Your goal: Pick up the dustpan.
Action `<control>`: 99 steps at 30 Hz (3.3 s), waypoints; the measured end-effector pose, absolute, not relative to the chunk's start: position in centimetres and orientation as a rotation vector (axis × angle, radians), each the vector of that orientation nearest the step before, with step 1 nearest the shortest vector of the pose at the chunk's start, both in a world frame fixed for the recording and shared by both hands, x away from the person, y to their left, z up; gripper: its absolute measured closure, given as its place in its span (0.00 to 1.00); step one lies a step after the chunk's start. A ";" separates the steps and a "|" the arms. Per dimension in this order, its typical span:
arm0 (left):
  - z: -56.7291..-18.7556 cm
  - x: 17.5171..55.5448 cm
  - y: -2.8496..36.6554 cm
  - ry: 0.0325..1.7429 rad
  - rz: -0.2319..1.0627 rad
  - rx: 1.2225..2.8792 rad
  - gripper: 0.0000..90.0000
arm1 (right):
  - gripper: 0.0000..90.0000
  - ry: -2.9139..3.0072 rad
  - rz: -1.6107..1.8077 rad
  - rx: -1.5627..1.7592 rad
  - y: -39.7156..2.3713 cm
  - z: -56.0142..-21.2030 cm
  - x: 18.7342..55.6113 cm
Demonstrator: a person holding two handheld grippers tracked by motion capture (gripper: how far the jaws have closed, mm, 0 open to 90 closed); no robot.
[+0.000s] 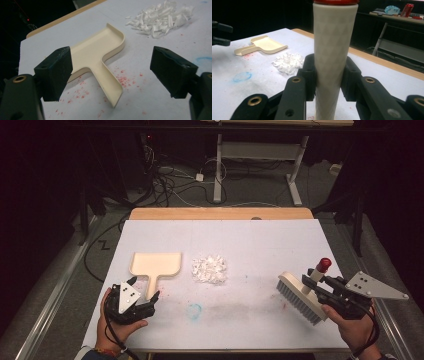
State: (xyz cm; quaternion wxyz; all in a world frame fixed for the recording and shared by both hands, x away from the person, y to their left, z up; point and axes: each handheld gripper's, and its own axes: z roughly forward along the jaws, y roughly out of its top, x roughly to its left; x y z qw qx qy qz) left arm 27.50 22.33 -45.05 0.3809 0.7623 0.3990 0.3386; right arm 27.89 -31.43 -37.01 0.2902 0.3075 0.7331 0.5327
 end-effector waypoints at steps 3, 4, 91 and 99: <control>-45.3 27.6 22.3 1.025 0.849 1.957 0.21 | 0.78 1.944 1.420 0.812 -31.6 -36.9 27.8; -45.5 27.5 22.3 1.026 0.830 1.970 0.21 | 0.78 1.943 1.421 0.813 -31.6 -36.9 27.8; -44.2 29.9 20.6 1.089 0.291 2.411 0.71 | 0.78 2.012 1.403 0.803 -30.2 -37.5 30.0; -44.4 30.1 20.5 1.086 0.281 2.410 0.71 | 0.78 2.006 1.429 0.812 -30.3 -37.6 30.2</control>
